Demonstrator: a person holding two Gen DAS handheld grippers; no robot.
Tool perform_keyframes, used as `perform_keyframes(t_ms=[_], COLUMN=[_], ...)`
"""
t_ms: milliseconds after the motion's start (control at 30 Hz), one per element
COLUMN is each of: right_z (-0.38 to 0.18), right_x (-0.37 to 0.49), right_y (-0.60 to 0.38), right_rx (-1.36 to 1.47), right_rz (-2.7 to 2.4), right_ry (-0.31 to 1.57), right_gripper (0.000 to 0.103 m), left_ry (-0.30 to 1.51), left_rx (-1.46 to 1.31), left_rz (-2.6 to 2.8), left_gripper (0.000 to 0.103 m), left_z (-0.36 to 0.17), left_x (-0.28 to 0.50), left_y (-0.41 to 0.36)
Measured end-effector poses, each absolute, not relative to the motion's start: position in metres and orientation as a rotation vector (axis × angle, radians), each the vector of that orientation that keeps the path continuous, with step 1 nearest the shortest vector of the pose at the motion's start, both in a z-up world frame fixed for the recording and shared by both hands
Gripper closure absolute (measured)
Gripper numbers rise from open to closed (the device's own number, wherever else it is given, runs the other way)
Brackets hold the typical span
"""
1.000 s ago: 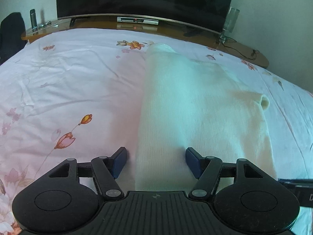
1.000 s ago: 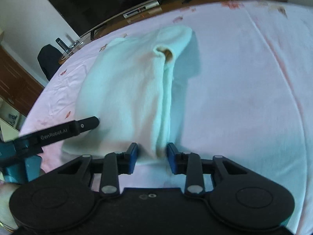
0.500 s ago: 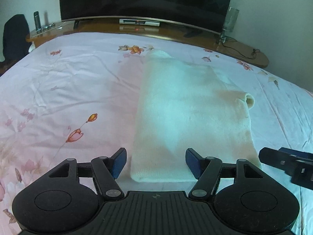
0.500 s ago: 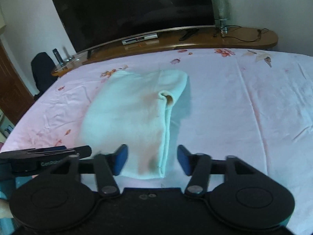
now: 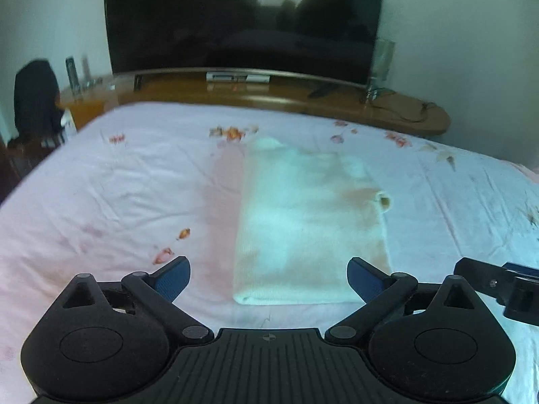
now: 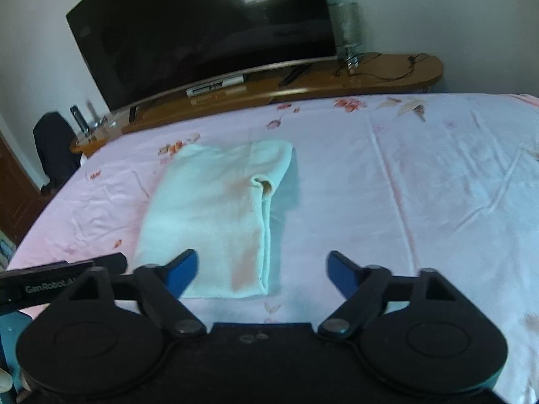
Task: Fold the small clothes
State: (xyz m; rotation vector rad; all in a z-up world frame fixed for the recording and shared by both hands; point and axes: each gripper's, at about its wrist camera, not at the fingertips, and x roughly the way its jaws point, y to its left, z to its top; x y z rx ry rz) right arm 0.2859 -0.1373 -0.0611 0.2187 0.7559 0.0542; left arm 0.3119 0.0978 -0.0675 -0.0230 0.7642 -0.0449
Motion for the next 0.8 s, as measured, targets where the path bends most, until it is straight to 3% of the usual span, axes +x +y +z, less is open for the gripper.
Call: perform_keyframes(t_ms=[267, 800], right_z=[-0.012, 0.027], right_x=[0.220, 0.133], right_y=[-0.131, -0.111], right_rx=[0.157, 0.054], right_rz=[0.027, -0.133], right_ry=[0.661, 0.521], right_gripper=[0.001, 0.000], left_ry=[0.705, 0.647], left_rx=[0.018, 0.017], left_rz=[-0.076, -0.043], left_gripper=[0.000, 0.000], left_z=[-0.019, 0.003], left_x=[0.257, 0.177], left_y=[0.105, 0.130])
